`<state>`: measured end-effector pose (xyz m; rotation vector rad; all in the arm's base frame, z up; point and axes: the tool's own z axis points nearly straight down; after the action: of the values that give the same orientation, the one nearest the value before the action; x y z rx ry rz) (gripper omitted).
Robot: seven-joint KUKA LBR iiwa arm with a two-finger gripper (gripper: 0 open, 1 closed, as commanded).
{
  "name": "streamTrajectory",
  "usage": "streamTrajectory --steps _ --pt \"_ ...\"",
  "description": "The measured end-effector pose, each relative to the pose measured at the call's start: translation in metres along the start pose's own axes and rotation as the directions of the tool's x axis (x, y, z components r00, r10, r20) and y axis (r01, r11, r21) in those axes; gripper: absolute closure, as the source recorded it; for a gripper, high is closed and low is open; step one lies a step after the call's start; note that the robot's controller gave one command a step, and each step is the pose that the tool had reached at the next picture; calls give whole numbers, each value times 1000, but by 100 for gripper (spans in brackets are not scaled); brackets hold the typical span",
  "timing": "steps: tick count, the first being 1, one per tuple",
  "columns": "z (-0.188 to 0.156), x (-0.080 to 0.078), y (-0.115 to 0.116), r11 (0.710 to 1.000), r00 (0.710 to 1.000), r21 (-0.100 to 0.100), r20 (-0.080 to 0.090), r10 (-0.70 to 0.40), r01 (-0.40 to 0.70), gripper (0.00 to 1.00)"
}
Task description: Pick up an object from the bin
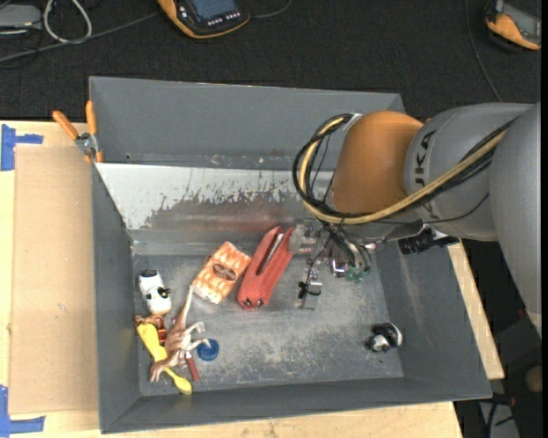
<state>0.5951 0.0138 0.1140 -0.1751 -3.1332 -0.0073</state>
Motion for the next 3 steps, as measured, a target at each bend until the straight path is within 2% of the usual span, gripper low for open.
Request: streamTrajectory --steps 1,2,3 --pt "3 -12 24 1000 1000 0 5 10 -10 0" --pt "34 -11 72 999 999 1 1 34 -34 0" --pt "42 -10 97 1000 1000 -1 9 21 -21 0"
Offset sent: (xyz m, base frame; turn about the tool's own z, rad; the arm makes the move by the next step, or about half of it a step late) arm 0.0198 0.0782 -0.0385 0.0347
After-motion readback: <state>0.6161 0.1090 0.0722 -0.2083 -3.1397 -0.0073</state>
